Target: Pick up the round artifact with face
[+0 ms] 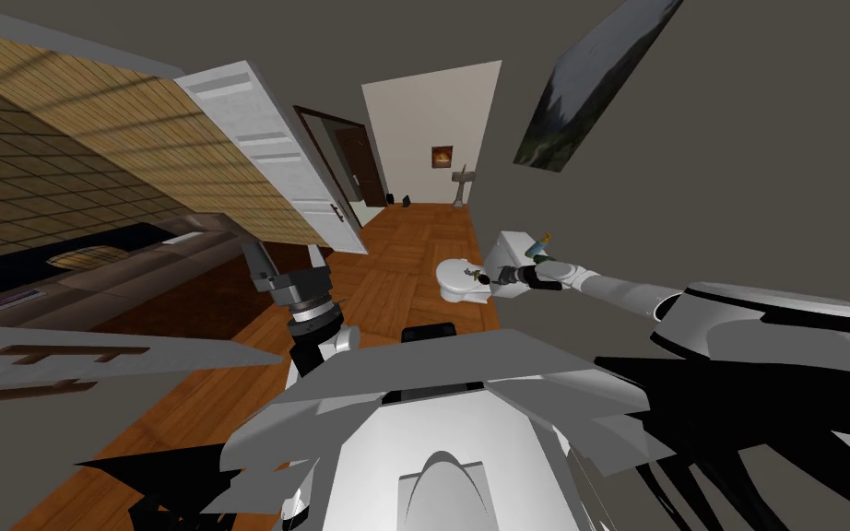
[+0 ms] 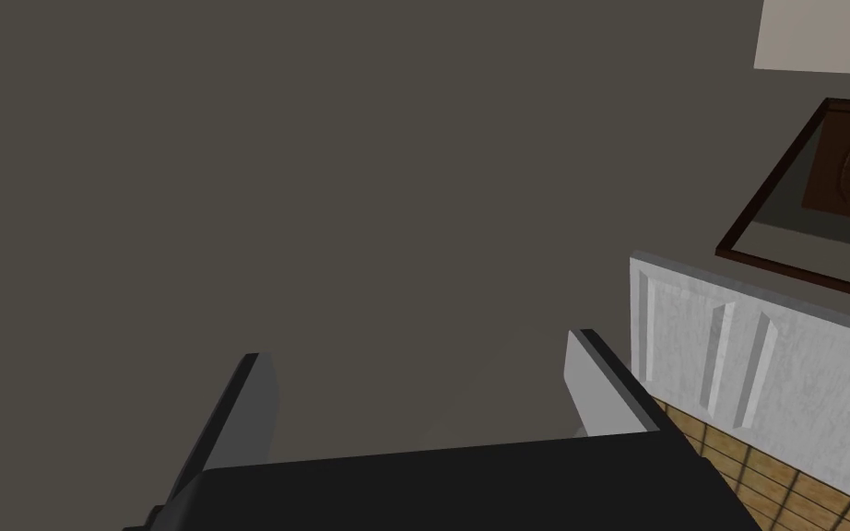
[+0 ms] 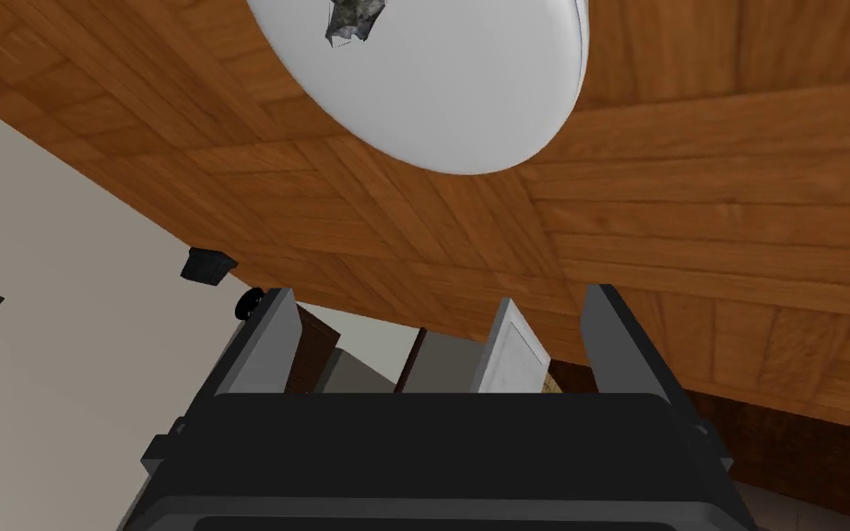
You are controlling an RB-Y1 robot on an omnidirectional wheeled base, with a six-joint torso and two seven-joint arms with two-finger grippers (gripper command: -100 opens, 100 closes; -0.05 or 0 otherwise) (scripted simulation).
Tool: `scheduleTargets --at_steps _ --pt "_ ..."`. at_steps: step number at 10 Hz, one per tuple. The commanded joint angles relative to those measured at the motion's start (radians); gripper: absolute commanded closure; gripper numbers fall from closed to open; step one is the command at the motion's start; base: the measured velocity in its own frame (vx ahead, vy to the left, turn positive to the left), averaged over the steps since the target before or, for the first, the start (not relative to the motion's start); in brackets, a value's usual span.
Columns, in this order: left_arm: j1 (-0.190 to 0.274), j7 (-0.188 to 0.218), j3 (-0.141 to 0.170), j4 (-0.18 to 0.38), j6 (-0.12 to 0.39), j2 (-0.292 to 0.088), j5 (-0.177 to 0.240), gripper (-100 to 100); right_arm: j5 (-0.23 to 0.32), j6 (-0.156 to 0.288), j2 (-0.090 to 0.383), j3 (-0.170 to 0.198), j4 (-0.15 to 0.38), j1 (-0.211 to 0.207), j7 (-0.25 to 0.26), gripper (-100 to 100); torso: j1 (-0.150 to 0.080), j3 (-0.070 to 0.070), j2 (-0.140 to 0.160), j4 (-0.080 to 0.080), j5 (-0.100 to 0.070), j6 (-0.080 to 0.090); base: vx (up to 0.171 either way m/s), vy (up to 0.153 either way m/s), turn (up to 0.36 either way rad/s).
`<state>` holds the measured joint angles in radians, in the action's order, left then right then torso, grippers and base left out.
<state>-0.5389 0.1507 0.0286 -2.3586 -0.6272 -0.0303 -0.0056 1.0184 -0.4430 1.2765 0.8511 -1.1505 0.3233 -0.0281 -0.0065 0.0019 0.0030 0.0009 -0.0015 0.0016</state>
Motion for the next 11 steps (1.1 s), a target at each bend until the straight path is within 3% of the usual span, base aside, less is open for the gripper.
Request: scheduleTargets --at_steps 1,2,3,6,7,9,11 --pt "0.000 0.000 0.000 0.000 0.000 0.000 0.000 0 0.007 0.015 0.028 0.005 -0.019 -0.010 -0.015 -100 0.000 0.000 0.000 0.000 0.000 0.000 0.000 -0.025 -0.002" --pt "0.000 0.000 0.000 0.000 0.000 0.000 0.000 0 0.042 0.029 0.059 0.014 0.024 0.007 -0.018 -100 0.002 0.000 0.000 0.000 0.000 0.000 0.000 -0.037 0.073" --pt "0.000 0.000 0.000 0.000 0.000 0.000 0.000 0 0.042 0.029 0.059 0.014 0.024 0.007 -0.018 -100 0.002 0.000 0.000 0.000 0.001 0.000 0.001 -0.043 0.055" --pt "0.000 0.000 0.000 0.000 0.000 0.000 0.000 0 0.104 0.055 0.109 0.031 0.088 0.033 -0.025 -100 0.001 0.000 0.000 0.000 0.000 0.000 -0.003 -0.054 0.060" --pt "0.000 0.000 0.000 0.000 0.000 0.000 0.000 0 0.132 0.066 0.129 0.038 0.132 0.043 -0.028 -100 0.000 0.000 0.000 0.000 0.000 0.000 0.003 -0.091 0.119" --pt "0.000 0.000 0.000 0.000 0.000 0.000 0.000 0 0.132 0.066 0.129 0.038 0.136 0.043 -0.028 -100 -0.001 0.000 0.000 0.000 0.000 0.001 0.005 -0.057 0.005" --pt "0.000 0.000 0.000 0.000 0.000 0.000 0.000 0 0.178 0.084 0.158 0.052 0.193 0.055 -0.034 -100 0.001 0.000 0.000 0.000 0.000 0.000 -0.001 -0.061 0.069"
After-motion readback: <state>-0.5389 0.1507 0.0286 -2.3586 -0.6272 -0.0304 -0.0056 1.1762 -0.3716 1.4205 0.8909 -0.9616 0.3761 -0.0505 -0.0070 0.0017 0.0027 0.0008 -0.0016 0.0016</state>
